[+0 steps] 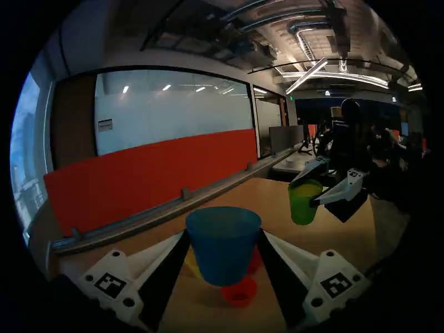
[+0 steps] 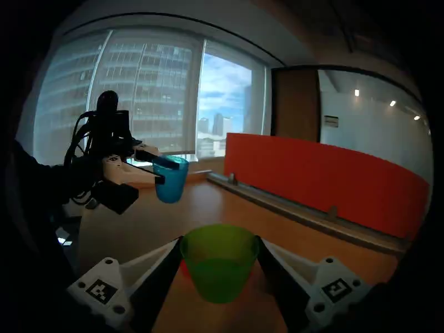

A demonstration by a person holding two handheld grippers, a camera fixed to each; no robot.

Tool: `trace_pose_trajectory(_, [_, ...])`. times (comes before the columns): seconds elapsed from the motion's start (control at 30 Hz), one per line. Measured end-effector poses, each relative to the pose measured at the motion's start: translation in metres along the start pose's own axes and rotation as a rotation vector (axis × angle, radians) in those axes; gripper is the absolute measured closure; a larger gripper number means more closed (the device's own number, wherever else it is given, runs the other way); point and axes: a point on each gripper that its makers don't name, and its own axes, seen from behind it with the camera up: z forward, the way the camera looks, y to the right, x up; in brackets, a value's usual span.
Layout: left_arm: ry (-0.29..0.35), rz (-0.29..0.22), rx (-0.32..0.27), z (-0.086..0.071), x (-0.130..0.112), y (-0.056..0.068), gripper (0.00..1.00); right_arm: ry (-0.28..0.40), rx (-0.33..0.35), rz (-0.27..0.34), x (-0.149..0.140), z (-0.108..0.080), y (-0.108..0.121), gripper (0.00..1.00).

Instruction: Pour water

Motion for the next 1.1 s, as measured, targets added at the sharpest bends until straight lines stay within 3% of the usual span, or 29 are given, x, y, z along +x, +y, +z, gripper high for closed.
trace_pose_trajectory(0.37, [-0.112,-0.016,0.017,0.006,-0.050,-0.007,0.15,-0.079,0.023,0.011,-0.029,0.008,0.001,0.07])
trace_pose_trajectory(1.1, [-0.321,0.030,-0.003,0.006,-0.135,-0.004,0.15,-0.227,0.071,0.022,-0.077,0.022,-0.003,0.07])
